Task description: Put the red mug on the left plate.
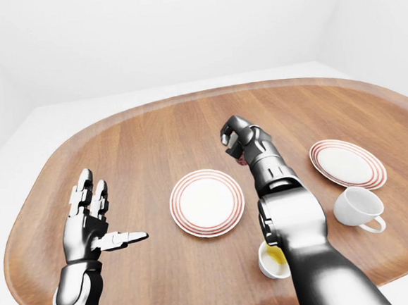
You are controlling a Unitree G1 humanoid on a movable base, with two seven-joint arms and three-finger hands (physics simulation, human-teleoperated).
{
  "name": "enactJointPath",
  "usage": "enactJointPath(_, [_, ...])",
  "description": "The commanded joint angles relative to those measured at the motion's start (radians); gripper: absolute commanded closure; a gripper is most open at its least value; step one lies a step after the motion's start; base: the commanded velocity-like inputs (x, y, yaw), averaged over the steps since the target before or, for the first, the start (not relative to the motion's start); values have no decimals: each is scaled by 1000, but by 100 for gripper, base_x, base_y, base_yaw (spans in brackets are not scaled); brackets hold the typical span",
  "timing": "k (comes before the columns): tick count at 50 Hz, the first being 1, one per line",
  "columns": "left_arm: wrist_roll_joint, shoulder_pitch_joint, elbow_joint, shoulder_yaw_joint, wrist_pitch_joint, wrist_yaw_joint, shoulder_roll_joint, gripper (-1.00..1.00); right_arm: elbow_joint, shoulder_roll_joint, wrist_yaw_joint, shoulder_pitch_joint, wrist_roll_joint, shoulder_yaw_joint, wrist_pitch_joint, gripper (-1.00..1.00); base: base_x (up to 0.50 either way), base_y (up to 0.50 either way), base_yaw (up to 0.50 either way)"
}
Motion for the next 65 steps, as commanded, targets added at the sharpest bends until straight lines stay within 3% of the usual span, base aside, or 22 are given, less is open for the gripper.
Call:
enactJointPath(1, [-10, -1, -1, 8, 3, -8, 1, -100, 60, 145, -90, 3, -60, 31, 0, 100, 0, 0, 0])
enactJointPath(14, [-23, -3, -4, 22, 9, -16, 0, -100, 68, 216, -113, 41, -116, 14, 0, 100, 0, 0, 0])
enactJointPath(22, [-23, 0, -5, 21, 7, -18, -1, -100, 67, 240, -127, 62, -62, -21, -12, 100, 0, 0, 0])
enactJointPath(23, [-26, 1, -7, 24, 7, -20, 0, -100, 67, 247, -121, 66, -48, -26, -40, 100, 0, 0, 0])
enactJointPath(24, [-29, 3, -9, 26, 8, -21, 0, -100, 67, 251, -117, 66, -42, -27, -46, 100, 0, 0, 0])
enactJointPath(25, [-37, 5, -13, 30, 10, -26, 1, -100, 67, 258, -121, 70, -31, -30, -74, 100, 0, 0, 0])
enactJointPath(26, [-37, 5, -14, 31, 10, -26, 0, -100, 67, 259, -121, 70, -29, -29, -75, 100, 0, 0, 0])
enactJointPath(31, [-35, 1, -7, 32, 9, -28, -1, -100, 67, 273, -61, 92, 56, -68, -175, 100, 0, 0, 0])
enactJointPath(41, [-36, -2, -1, 32, 8, -31, -1, -100, 68, 286, -12, 127, 149, -86, -175, 100, 0, 0, 0])
enactJointPath(57, [-43, -12, 12, 41, 10, -34, 1, -100, 77, 295, -27, 162, 101, -103, -175, 100, 0, 0, 0])
enactJointPath(65, [-40, -20, 21, 38, 11, -31, 2, -100, 82, 314, -28, 163, 47, -113, -132, 100, 0, 0, 0])
